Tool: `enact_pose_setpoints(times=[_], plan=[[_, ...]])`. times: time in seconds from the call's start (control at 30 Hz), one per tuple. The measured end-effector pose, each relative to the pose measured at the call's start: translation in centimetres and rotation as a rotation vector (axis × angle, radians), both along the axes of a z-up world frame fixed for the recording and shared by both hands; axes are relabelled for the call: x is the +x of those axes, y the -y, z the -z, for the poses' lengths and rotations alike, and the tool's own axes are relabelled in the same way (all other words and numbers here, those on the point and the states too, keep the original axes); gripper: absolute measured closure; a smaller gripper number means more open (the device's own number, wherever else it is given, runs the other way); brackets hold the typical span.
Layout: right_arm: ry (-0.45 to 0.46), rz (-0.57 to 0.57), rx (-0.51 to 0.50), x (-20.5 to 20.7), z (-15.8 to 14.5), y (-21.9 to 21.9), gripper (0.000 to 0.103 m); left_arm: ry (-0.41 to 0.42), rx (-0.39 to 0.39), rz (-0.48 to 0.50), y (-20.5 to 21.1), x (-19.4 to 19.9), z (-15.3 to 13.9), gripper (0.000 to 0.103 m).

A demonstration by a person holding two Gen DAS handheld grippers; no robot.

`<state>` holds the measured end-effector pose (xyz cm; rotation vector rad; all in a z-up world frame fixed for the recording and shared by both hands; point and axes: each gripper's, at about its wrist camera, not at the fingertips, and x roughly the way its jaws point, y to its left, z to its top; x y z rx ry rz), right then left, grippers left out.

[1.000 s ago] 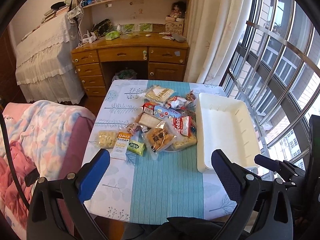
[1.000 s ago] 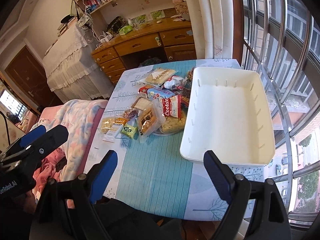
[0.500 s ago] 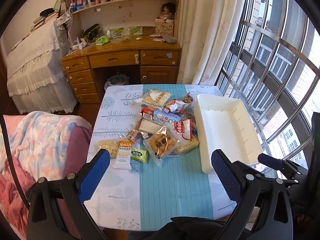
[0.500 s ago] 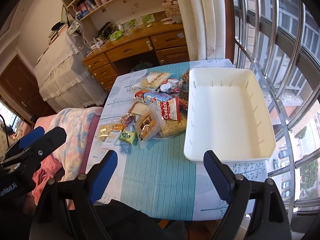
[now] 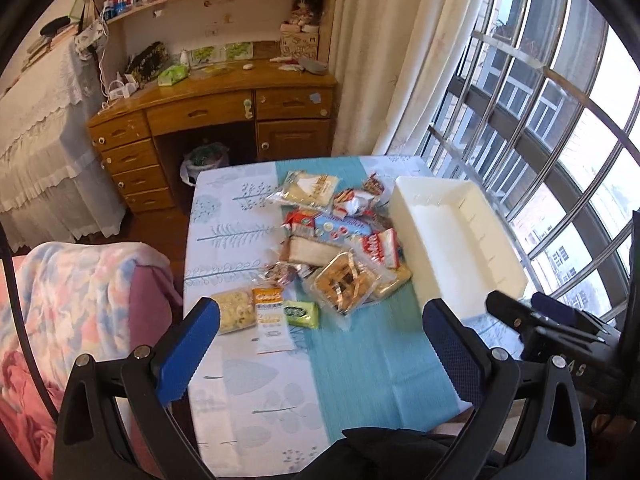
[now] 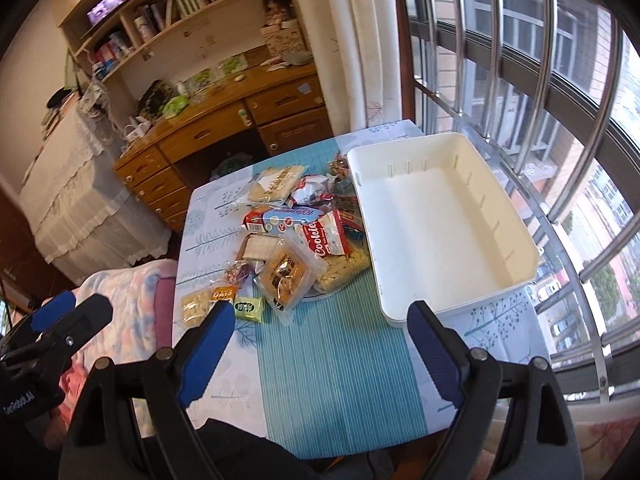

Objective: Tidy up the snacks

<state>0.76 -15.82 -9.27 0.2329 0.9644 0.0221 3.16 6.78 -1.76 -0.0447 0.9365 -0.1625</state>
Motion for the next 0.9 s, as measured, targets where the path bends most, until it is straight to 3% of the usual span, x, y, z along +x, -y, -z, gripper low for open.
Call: enact_pose_setpoints(times=[0.53, 0.9], plan=[[-0.113, 0.157, 0.049, 2.0, 4.7, -5.2, 0.014, -0.200, 0.007, 0.113, -8.0, 4.1, 6.9, 0.002], [-0.219, 0.224, 0.184, 5.9, 8.9, -5.1, 0.014, -0.391, -0.044, 0.081, -8.2, 8.2, 14.6, 0.002]])
